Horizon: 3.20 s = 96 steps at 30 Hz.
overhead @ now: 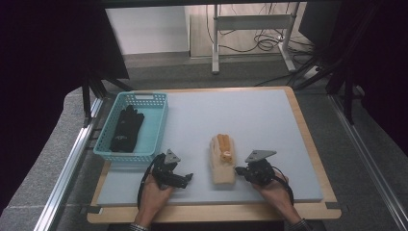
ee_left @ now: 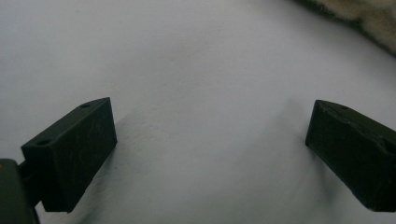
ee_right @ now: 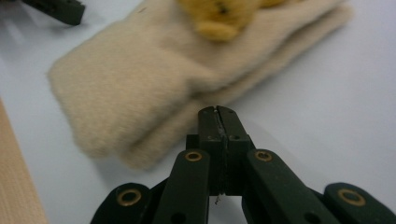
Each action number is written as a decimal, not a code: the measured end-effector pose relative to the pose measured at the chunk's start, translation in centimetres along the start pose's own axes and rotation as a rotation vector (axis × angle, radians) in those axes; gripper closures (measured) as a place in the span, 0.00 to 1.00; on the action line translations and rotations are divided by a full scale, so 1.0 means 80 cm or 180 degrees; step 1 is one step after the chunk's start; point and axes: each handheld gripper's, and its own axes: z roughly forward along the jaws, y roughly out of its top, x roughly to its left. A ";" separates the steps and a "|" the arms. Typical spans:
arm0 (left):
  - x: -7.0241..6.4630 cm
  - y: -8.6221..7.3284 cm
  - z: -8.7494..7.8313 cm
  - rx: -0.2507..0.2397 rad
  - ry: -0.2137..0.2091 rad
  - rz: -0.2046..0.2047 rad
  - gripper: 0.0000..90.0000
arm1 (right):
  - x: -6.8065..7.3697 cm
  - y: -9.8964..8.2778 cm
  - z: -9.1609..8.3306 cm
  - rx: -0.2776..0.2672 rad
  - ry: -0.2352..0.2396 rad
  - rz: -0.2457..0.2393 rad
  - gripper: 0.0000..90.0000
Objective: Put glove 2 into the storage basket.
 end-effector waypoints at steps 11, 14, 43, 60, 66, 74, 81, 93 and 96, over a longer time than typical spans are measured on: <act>0.003 -0.008 -0.008 0.0010 0.0085 -0.0118 0.02 | 0.024 0.014 0.025 -0.0033 0.0162 -0.0081 0.98; 0.008 -0.014 -0.014 0.0022 0.0121 -0.0135 0.01 | 0.028 0.018 0.030 -0.0035 0.0192 -0.0086 0.98; 0.017 -0.025 -0.021 0.0024 0.0141 -0.0188 0.00 | 0.036 0.044 0.042 -0.0132 0.0069 -0.0198 0.84; 0.017 -0.025 -0.021 0.0025 0.0140 -0.0190 0.00 | -0.047 -0.007 -0.020 -0.0218 -0.0667 0.0208 0.37; 0.017 -0.025 -0.021 0.0024 0.0138 -0.0193 0.00 | -0.074 -0.024 -0.036 -0.0219 -0.0788 0.0350 0.23; 0.017 -0.025 -0.021 0.0026 0.0131 -0.0198 0.00 | -0.084 -0.032 -0.027 -0.0046 -0.0815 0.0361 0.09; 0.017 -0.025 -0.022 0.0026 0.0128 -0.0209 0.00 | -0.083 -0.032 -0.026 -0.0039 -0.0825 0.0362 0.08; 0.018 -0.016 -0.031 0.0019 -0.0039 -0.0189 0.04 | -0.083 -0.032 -0.026 -0.0043 -0.0830 0.0364 0.08; 0.015 -0.006 -0.036 -0.0007 -0.0077 -0.0171 0.04 | -0.083 -0.032 -0.026 -0.0043 -0.0830 0.0365 0.08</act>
